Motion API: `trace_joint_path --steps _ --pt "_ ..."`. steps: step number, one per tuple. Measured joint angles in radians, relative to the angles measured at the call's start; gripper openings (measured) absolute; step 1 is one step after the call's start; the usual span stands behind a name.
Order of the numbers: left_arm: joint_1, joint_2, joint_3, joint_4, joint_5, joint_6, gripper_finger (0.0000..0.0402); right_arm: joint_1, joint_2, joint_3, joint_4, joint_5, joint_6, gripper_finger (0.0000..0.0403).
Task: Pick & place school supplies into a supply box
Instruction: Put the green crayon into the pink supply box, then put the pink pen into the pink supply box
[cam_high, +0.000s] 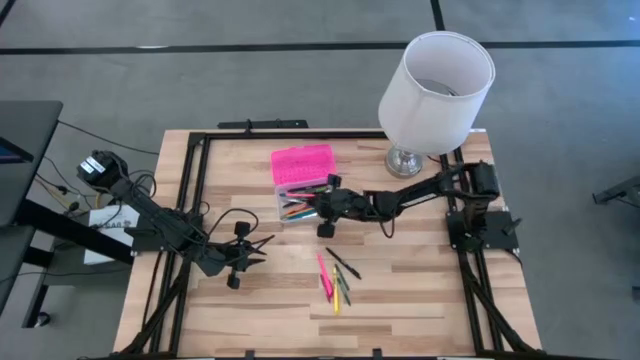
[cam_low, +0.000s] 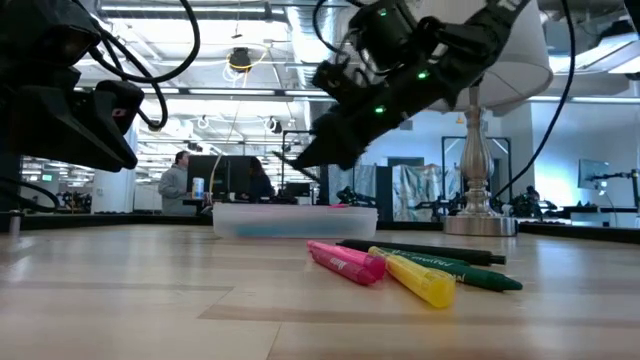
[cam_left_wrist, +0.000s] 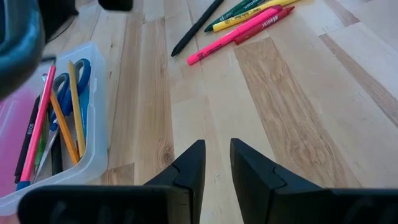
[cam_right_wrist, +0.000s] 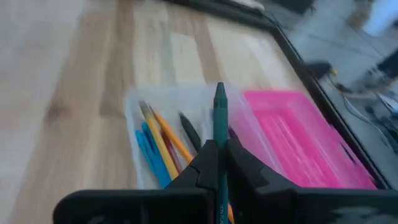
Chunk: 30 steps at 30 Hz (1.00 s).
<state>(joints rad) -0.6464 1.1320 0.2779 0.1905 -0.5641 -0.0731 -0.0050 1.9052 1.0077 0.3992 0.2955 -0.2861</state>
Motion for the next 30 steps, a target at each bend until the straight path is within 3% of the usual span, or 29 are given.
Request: trace_joint_path --steps 6,15,26,30 --pt "0.000 0.000 0.000 -0.006 0.000 0.000 0.0071 -0.004 0.112 0.099 0.002 0.046 0.055 0.0008" --pt "0.000 0.000 0.000 -0.022 0.009 -0.019 0.0071 -0.004 0.107 0.135 -0.025 0.068 0.068 0.0030" --pt "0.000 0.000 0.000 -0.018 0.015 -0.027 0.0071 -0.017 0.107 0.143 -0.064 0.075 0.129 0.0107" --pt "0.000 0.000 0.000 -0.017 0.024 -0.027 0.0071 0.005 0.105 0.143 -0.054 0.132 0.125 0.0120"
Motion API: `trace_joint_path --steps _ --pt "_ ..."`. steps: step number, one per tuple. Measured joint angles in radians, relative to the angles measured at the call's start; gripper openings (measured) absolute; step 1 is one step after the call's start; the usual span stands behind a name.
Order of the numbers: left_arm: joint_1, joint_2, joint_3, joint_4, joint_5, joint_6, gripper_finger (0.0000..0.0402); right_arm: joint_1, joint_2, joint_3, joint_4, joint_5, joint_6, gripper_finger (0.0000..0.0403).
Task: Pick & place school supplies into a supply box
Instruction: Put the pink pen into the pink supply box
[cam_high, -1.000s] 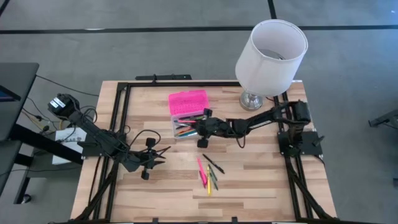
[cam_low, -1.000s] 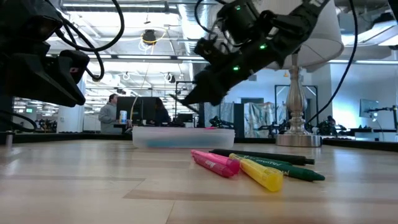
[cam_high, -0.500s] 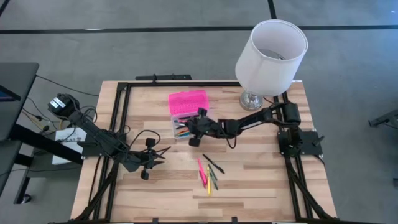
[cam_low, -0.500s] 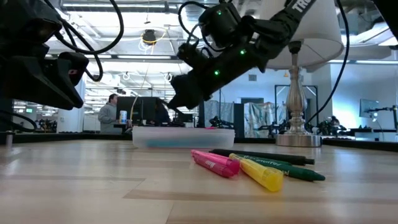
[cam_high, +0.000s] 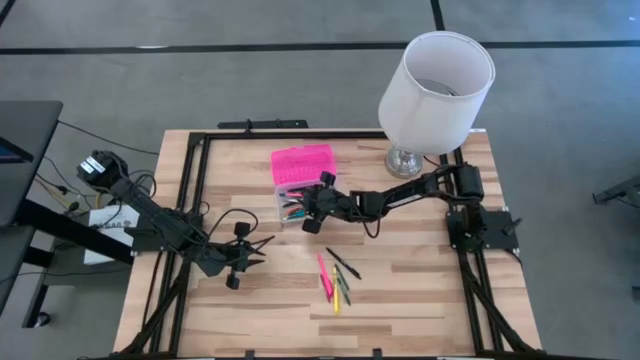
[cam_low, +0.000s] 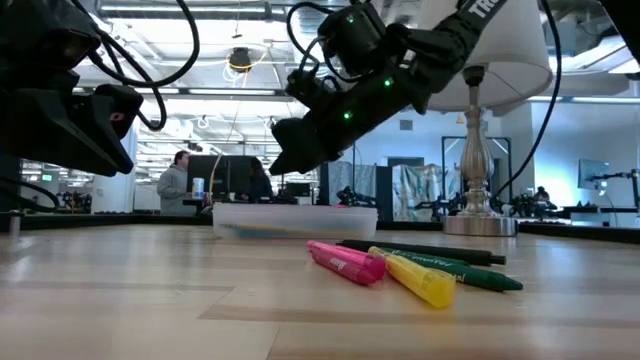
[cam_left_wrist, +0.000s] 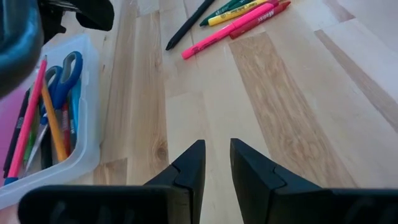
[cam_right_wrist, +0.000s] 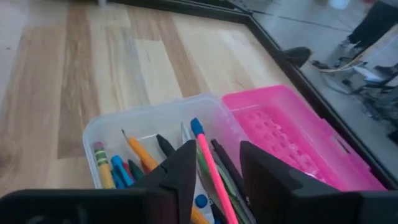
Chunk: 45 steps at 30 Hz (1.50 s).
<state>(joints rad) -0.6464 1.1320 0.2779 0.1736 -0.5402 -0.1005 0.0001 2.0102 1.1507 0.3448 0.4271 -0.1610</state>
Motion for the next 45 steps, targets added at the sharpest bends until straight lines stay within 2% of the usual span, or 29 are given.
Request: trace_joint_path --steps 6,12,17,23,28,32,36,45 --pt "0.000 0.000 0.000 0.035 0.021 -0.003 0.0071 0.060 0.000 0.000 -0.032 0.029 0.007 0.0116" --pt "-0.001 0.000 0.000 0.073 0.043 -0.033 0.0071 0.144 -0.003 0.000 -0.103 0.119 0.030 0.0109" --pt "-0.002 0.032 0.000 0.094 0.040 -0.055 0.0071 0.234 -0.055 0.000 -0.155 0.174 0.030 0.0107" --pt "-0.002 0.179 0.001 0.317 0.051 0.043 0.0071 0.332 -0.130 0.000 -0.214 0.190 0.033 0.0107" --pt "0.001 0.332 0.057 0.416 0.088 0.159 0.0071 0.405 -0.154 0.000 -0.297 0.272 0.074 0.0107" --pt "0.014 0.434 0.131 0.415 0.084 0.246 0.0071 0.453 -0.173 0.000 -0.323 0.373 0.075 0.0107" --pt "0.056 0.508 0.208 0.391 0.093 0.306 0.0071 0.482 -0.207 0.000 -0.389 0.422 0.112 0.0107" --pt "0.169 0.558 0.388 0.193 0.253 0.390 0.0071 0.533 -0.226 -0.023 -0.536 0.532 0.241 0.0107"
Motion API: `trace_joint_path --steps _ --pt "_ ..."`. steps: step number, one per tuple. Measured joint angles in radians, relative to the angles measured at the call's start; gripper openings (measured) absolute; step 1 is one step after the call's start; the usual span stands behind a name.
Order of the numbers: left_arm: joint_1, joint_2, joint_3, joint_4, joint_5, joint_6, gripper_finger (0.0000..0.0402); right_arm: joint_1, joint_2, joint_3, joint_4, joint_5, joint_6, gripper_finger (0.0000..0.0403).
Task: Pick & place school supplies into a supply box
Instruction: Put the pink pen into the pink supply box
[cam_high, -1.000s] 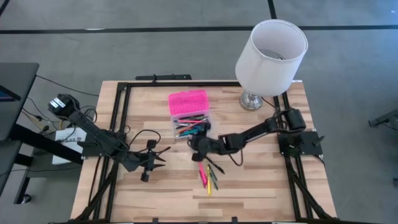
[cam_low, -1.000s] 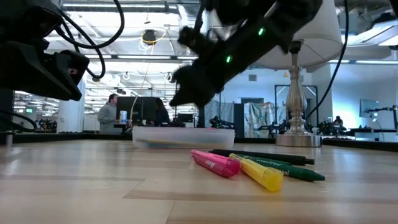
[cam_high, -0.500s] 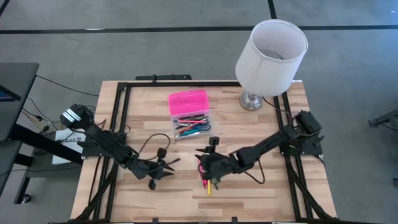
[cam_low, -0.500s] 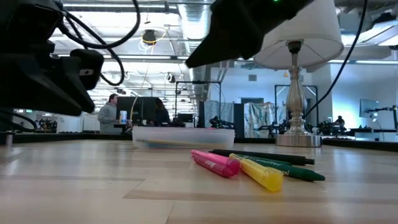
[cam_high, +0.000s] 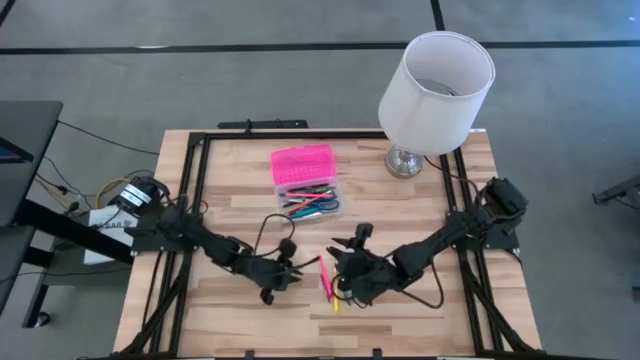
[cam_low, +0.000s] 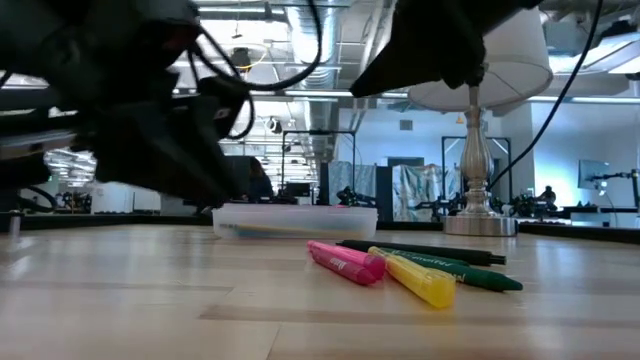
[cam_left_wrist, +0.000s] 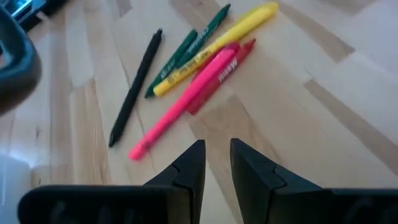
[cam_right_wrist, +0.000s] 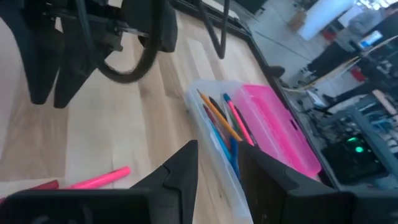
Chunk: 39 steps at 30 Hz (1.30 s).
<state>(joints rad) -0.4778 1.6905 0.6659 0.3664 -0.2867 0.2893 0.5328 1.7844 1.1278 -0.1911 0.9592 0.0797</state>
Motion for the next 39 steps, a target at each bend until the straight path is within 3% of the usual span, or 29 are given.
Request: trace_joint_path --steps 6,13,21,26,31,39 --pt "0.063 0.000 0.073 -0.093 0.025 0.107 0.0071 0.025 0.000 0.000 -0.017 0.048 0.009 0.0107" --pt "0.138 0.007 0.098 -0.104 0.235 0.160 0.0071 0.051 -0.013 0.000 -0.175 0.116 0.154 0.0107" --pt "0.140 0.075 0.157 -0.072 0.266 0.209 0.0071 0.107 -0.034 0.000 -0.459 0.206 0.490 0.0107" --pt "0.162 0.103 0.203 -0.122 0.222 0.264 0.0071 0.152 -0.034 0.000 -0.599 0.260 0.678 0.0107" --pt "0.211 0.144 0.237 -0.136 0.242 0.339 0.0071 0.178 -0.035 0.000 -0.638 0.291 0.734 0.0107" --pt "0.262 0.240 0.344 -0.288 0.284 0.381 0.0071 0.197 -0.035 0.000 -0.648 0.300 0.752 0.0107"
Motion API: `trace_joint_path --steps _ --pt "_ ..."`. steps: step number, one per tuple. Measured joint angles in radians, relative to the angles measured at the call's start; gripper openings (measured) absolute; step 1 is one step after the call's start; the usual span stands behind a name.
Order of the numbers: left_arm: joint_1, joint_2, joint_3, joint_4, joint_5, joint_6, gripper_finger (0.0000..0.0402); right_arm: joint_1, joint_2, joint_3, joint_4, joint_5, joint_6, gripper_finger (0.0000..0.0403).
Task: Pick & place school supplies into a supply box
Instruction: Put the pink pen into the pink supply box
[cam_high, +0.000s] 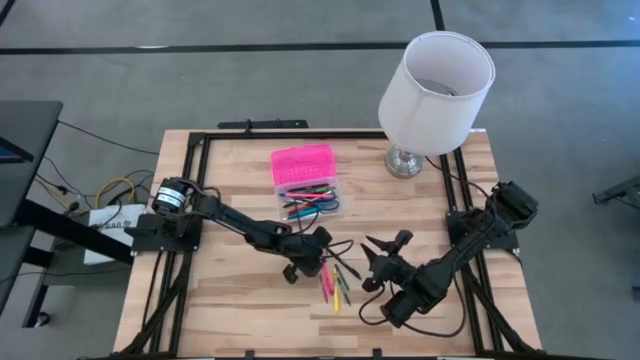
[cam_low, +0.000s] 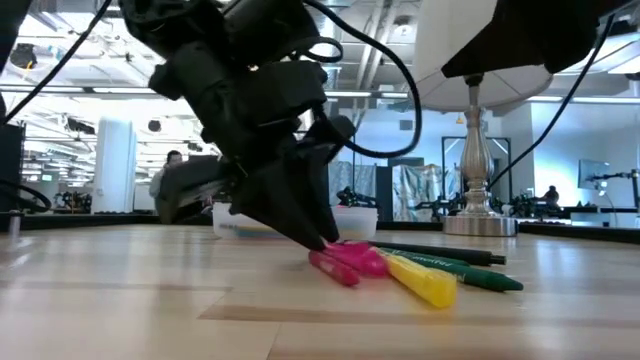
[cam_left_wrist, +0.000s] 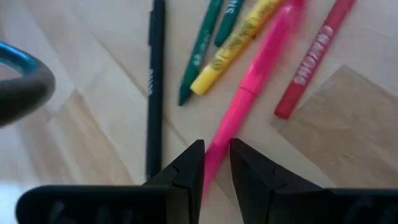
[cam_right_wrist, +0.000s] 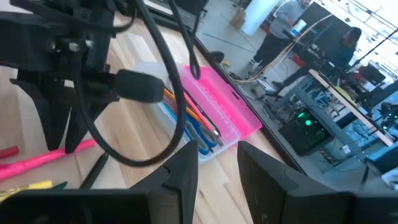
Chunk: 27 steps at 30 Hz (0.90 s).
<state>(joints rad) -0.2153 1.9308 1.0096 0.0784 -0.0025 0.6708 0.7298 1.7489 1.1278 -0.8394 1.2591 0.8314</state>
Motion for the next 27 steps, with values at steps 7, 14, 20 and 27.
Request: trace_joint_path --steps 7,14,20,27 --pt "0.032 0.001 0.041 -0.106 0.050 0.000 0.0071 0.003 0.000 0.000 -0.002 -0.001 0.008 0.0107" --pt "0.066 0.001 0.052 -0.169 0.098 -0.064 0.0071 0.002 0.000 0.000 0.009 -0.004 0.009 0.0107" --pt "0.088 -0.003 0.055 -0.234 0.107 -0.113 0.0071 0.002 0.000 0.000 0.010 -0.004 0.009 0.0107" --pt "0.091 -0.003 0.053 -0.250 0.111 -0.117 0.0047 0.002 0.000 0.000 0.010 -0.007 0.009 0.0107"
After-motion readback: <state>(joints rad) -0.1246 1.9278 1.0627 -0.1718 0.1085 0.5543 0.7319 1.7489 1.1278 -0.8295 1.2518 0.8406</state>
